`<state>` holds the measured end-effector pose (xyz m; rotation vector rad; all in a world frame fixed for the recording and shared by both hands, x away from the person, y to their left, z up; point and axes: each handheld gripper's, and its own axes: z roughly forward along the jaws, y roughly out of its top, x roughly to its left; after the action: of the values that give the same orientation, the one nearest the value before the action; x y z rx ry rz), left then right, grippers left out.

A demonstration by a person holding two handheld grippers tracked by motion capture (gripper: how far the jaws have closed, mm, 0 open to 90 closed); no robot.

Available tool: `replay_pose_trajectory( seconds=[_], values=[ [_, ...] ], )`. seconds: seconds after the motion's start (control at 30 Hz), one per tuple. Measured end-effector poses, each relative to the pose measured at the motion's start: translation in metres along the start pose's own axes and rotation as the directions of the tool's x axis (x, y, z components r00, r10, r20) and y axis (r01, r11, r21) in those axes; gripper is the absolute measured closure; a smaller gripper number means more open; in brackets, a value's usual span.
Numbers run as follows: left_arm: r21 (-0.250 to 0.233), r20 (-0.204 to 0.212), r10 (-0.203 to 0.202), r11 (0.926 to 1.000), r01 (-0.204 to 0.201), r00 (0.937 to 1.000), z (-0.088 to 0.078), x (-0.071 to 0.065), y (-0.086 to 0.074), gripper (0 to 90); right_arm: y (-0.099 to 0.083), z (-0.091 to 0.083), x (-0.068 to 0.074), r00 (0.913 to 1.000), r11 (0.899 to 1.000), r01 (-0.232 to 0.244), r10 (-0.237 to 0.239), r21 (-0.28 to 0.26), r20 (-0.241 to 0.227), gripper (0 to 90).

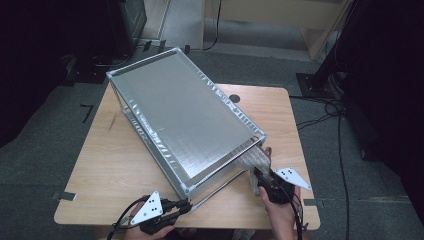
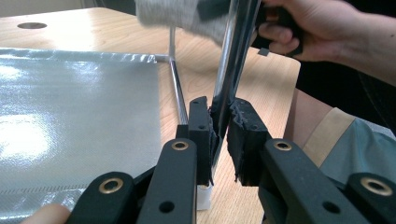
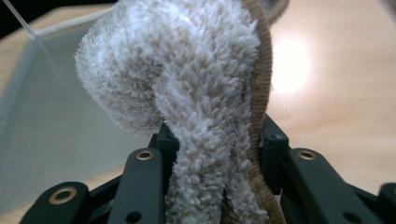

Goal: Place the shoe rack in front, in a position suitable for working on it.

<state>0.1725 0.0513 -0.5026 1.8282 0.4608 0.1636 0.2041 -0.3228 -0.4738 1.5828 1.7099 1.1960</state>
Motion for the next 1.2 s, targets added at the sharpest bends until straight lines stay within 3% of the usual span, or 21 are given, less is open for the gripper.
replay_pose_trajectory(
  seconds=[0.03,0.13,0.23,0.37,0.47,0.6,0.63,0.7,0.83,0.87,0.9,0.93,0.97,1.0,1.03,1.07,1.1,1.13,1.17,1.2],
  values=[
    [0.001,-0.001,0.002,1.0,-0.002,1.0,0.0,0.0,0.0,80.0,-0.004,0.006,-0.001,0.9999,0.999,0.004,-0.005,0.039,0.011,62.6],
    [0.001,-0.002,0.002,1.0,-0.002,1.0,0.0,0.0,0.0,79.0,-0.007,0.011,0.002,0.9993,0.997,0.025,-0.027,0.07,0.026,62.6],
    [-0.005,0.02,0.005,1.0,-0.005,0.9998,-0.001,0.0,0.003,71.1,-0.011,0.016,0.003,0.9983,0.993,0.042,-0.046,0.113,0.035,62.6],
    [-0.023,0.016,0.012,0.9997,-0.012,0.9998,-0.003,-0.003,0.007,67.7,-0.015,0.02,0.004,0.9985,0.988,0.036,-0.042,0.149,0.035,62.5],
    [-0.051,0.014,-0.004,0.9987,0.005,0.9999,-0.007,-0.003,0.013,68.0,-0.018,0.023,0.013,0.9979,0.982,0.06,-0.063,0.178,0.013,62.5],
    [-0.065,0.012,-0.002,0.9979,0.003,0.9999,-0.009,-0.003,0.016,75.5,-0.02,0.025,0.023,0.9945,0.975,0.105,-0.103,0.197,-0.018,62.5],
    [-0.061,0.003,-0.008,0.9981,0.009,1.0,-0.01,-0.002,0.018,78.3,-0.022,0.027,0.031,0.9912,0.969,0.13,-0.122,0.209,-0.052,62.5],
    [-0.062,0.008,-0.013,0.998,0.013,0.9999,-0.01,-0.002,0.018,79.6,-0.023,0.028,0.036,0.9886,0.966,0.144,-0.131,0.215,-0.074,62.5],
    [-0.062,0.002,-0.009,0.998,0.009,1.0,-0.009,-0.002,0.018,80.2,-0.03,0.03,0.066,0.9555,0.94,0.248,-0.198,0.233,-0.218,62.2],
    [-0.062,0.002,-0.009,0.998,0.009,1.0,-0.009,-0.002,0.018,80.1,-0.03,0.03,0.066,0.9555,0.94,0.248,-0.198,0.233,-0.218,62.2],
    [-0.062,0.001,-0.008,0.998,0.008,1.0,-0.009,-0.002,0.018,80.1,-0.035,0.031,0.084,0.9246,0.921,0.313,-0.24,0.232,-0.296,62.0],
    [-0.063,0.0,-0.008,0.998,0.008,1.0,-0.009,-0.003,0.018,80.1,-0.035,0.031,0.084,0.9246,0.921,0.313,-0.24,0.232,-0.296,62.0],
    [-0.062,-0.002,-0.007,0.9981,0.007,1.0,-0.009,-0.003,0.018,80.2,-0.04,0.03,0.101,0.8911,0.904,0.368,-0.275,0.22,-0.361,62.0],
    [-0.061,-0.003,-0.008,0.9981,0.008,1.0,-0.009,-0.003,0.018,80.2,-0.042,0.03,0.107,0.8719,0.895,0.393,-0.29,0.21,-0.394,61.9],
    [-0.061,-0.003,-0.008,0.9981,0.008,1.0,-0.009,-0.003,0.018,80.2,-0.042,0.03,0.107,0.8719,0.895,0.393,-0.29,0.21,-0.394,61.9],
    [-0.061,-0.003,-0.008,0.9981,0.008,1.0,-0.009,-0.003,0.018,80.2,-0.043,0.029,0.112,0.8567,0.89,0.41,-0.301,0.198,-0.419,61.9],
    [-0.06,-0.007,-0.003,0.9982,0.002,1.0,-0.009,-0.004,0.018,80.5,-0.047,0.029,0.12,0.8208,0.879,0.443,-0.319,0.175,-0.474,61.9],
    [-0.06,-0.007,-0.003,0.9982,0.002,1.0,-0.009,-0.004,0.018,80.8,-0.047,0.029,0.12,0.8208,0.879,0.443,-0.319,0.175,-0.474,61.9],
    [-0.058,-0.014,0.005,0.9983,-0.005,0.9999,-0.009,-0.005,0.019,81.0,-0.048,0.029,0.122,0.808,0.876,0.452,-0.323,0.166,-0.493,61.9],
    [-0.056,-0.016,0.007,0.9984,-0.008,0.9999,-0.009,-0.005,0.019,81.1,-0.048,0.029,0.121,0.8092,0.877,0.449,-0.319,0.169,-0.493,62.0]
  ],
)
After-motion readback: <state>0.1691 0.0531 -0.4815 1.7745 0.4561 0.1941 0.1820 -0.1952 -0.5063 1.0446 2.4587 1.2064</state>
